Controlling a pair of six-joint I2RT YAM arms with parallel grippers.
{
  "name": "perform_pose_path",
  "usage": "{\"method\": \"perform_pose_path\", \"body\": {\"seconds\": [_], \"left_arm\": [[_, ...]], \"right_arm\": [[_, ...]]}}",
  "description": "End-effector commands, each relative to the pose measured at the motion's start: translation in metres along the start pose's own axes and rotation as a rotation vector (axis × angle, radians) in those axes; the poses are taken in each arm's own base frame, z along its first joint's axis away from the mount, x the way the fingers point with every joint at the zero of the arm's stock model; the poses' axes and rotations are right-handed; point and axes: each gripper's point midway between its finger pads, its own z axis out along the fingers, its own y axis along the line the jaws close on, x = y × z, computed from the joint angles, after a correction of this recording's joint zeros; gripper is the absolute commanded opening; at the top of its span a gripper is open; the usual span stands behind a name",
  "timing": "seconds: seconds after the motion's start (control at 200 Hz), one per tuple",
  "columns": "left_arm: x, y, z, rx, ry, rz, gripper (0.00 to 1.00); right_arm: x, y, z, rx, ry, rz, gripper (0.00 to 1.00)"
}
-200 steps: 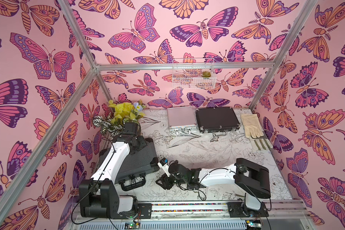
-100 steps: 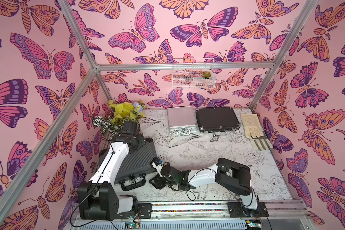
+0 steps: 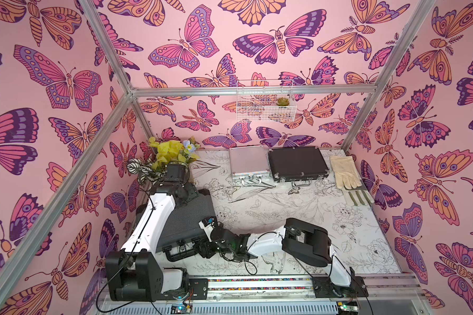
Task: Close the poker set cases
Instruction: Adjust the poker set case at the center of the board.
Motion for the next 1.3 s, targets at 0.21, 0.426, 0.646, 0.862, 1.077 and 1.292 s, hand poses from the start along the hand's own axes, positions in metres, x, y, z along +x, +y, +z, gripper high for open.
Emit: {"method": "perform_pose_path", "body": {"seconds": [0.21,0.426,0.646,0.862,1.077,1.292], "left_arm": [[-0.001,0.011,-0.008,-0.022,-0.006,0.017,0.76],[0.004,0.017,-0.008,-0.027,-0.001,0.007,0.76],[0.006,0.015,-0.013,-0.006,-0.007,0.006,0.76],[0.011,0.021,-0.013,-0.018,-0.009,0.01,0.76],[0.018,0.027,-0.007,-0.042,0.009,0.015,0.76],[0.03,0.033,-0.001,-0.055,0.038,0.022,0.76]], "right_arm": [[0.011,-0.01,0.02,0.031,0.016,0.034,0.5],[0.011,-0.021,0.017,0.047,-0.032,0.073,0.32],[0.003,-0.027,0.008,0.038,-0.082,0.112,0.22],[-0.008,-0.032,-0.006,0.03,-0.128,0.139,0.21],[-0.012,-0.054,-0.03,0.064,-0.161,0.158,0.21],[-0.008,-0.074,-0.052,0.103,-0.177,0.167,0.21]]}}
